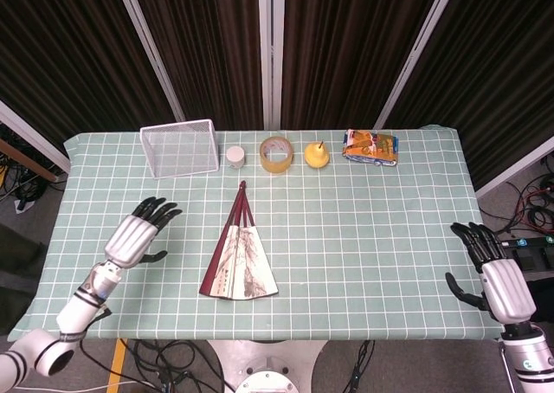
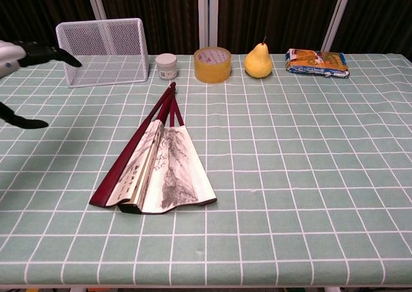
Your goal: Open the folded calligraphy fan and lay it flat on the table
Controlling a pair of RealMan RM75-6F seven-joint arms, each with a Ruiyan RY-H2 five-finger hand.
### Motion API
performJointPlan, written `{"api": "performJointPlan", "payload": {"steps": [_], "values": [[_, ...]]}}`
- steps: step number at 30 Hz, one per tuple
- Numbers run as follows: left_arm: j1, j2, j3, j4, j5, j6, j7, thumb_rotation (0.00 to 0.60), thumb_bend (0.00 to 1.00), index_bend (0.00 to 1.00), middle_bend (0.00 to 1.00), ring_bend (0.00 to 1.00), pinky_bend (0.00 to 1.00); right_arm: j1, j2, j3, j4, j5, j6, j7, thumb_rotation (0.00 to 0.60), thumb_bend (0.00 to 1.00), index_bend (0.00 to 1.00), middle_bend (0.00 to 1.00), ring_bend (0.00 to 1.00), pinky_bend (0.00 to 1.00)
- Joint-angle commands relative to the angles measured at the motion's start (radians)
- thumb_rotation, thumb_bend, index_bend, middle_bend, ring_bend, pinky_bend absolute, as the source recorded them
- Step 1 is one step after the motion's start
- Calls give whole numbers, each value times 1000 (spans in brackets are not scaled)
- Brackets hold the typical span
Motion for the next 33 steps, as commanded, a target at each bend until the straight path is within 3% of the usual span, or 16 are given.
{"api": "performJointPlan", "payload": {"steps": [1,7,18,33], "values": [[-79,-87,7,113,10,-70,-33,600,153,170,137,79,124,-1,5,2,-6,9,-1,-1,600,303,67,96,0,0],[-141,-188,24,278,13,-99,-43,600,153,170,137,79,124,-3,7,0,-15,20,-10,-8,600,303,67,97,0,0],[-213,-331,54,477,16,-93,-85,600,153,170,137,79,124,-7,10,-1,-27,25,-9,-13,600,303,66,96,0,0],[-272,-467,102,647,29,-57,-145,600,152,172,137,78,124,-5,6,0,-26,36,-19,-5,600,304,66,96,0,0]]}}
